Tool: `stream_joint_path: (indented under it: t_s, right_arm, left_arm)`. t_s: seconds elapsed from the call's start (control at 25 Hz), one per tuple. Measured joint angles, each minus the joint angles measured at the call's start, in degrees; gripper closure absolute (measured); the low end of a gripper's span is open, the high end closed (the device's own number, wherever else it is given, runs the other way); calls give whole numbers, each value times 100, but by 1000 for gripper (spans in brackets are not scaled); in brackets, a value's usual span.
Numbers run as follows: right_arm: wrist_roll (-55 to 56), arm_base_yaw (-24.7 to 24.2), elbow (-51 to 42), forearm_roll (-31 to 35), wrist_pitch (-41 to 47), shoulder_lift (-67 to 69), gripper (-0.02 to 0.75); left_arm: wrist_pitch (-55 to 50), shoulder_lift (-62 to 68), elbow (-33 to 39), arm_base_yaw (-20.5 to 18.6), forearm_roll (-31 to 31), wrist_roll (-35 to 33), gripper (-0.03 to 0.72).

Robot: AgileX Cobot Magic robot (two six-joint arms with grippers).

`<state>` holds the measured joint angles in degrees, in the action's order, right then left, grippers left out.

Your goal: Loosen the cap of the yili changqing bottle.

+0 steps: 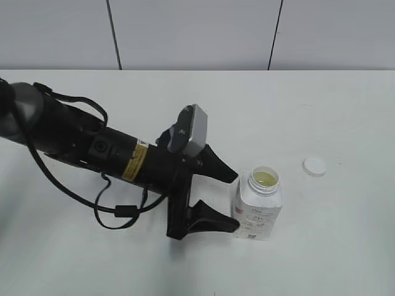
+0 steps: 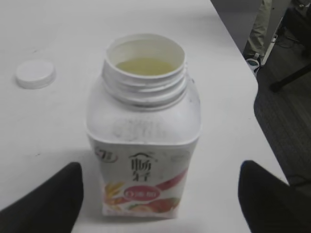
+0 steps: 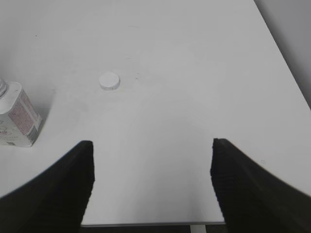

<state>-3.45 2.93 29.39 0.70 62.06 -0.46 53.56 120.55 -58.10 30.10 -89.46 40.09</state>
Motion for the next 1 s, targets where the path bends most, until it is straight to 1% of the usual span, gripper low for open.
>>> stream_joint_path:
  t_s: [0.16, 0.28, 0.36, 0.56, 0.72, 0.8, 1.0]
  right_arm:
    - [0, 0, 0, 0, 0, 0, 150]
    - [0, 0, 0, 0, 0, 0, 150]
    - [0, 0, 0, 0, 0, 0, 150]
    - [0, 0, 0, 0, 0, 0, 150]
    - [0, 0, 0, 0, 0, 0, 150]
    - [0, 0, 0, 0, 0, 0, 150]
    - [0, 0, 0, 0, 0, 0, 150]
  left_arm:
    - [-45, -318, 0, -359, -479, 323, 99]
    - [-310, -615, 0, -641, -562, 405, 101]
    - [-679, -876, 0, -846, -465, 426, 102]
    - [-1902, -1607, 0, -1155, 63, 443, 102]
    - [-3147, -2201, 0, -1186, 521, 443, 102]
    - [-3912, -2401, 0, -1186, 733, 443, 102]
    - [-6143, -2576, 0, -1192, 1731, 443, 103]
